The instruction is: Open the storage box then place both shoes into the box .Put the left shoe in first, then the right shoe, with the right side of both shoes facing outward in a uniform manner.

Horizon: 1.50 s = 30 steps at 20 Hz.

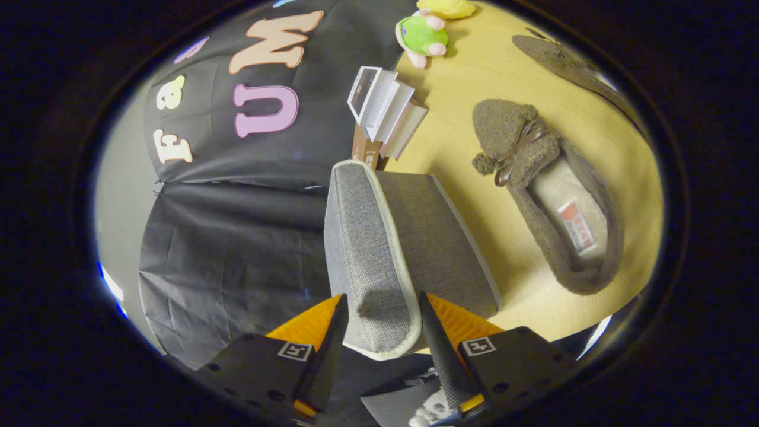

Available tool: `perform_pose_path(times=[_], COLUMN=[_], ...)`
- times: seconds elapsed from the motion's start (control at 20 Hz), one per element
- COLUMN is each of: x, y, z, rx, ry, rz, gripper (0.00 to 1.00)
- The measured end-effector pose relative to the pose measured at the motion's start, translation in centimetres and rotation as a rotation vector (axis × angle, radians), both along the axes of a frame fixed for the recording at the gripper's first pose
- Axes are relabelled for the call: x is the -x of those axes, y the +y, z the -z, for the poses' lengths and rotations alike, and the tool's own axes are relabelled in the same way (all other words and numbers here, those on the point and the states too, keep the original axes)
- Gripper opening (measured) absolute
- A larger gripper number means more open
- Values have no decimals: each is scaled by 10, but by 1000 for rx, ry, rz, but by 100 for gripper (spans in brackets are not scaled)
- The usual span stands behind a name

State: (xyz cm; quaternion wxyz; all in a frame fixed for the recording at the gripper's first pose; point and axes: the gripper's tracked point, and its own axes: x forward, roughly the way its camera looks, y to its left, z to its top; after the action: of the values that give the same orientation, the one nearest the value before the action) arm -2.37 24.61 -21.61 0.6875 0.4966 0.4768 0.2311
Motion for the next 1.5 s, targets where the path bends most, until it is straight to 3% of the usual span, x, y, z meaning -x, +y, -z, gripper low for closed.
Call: perform_pose_path(times=[0.25, 0.45, 1.0, 1.5], x=[-2, -1, 2, 19], y=[-12, -16, 17, 101], z=[1, -16, -113, -180], rx=[22, 7, -42, -15], ry=[-4, -43, -262, -473], rz=[25, 22, -52, -228], gripper=[28, 10, 4, 9])
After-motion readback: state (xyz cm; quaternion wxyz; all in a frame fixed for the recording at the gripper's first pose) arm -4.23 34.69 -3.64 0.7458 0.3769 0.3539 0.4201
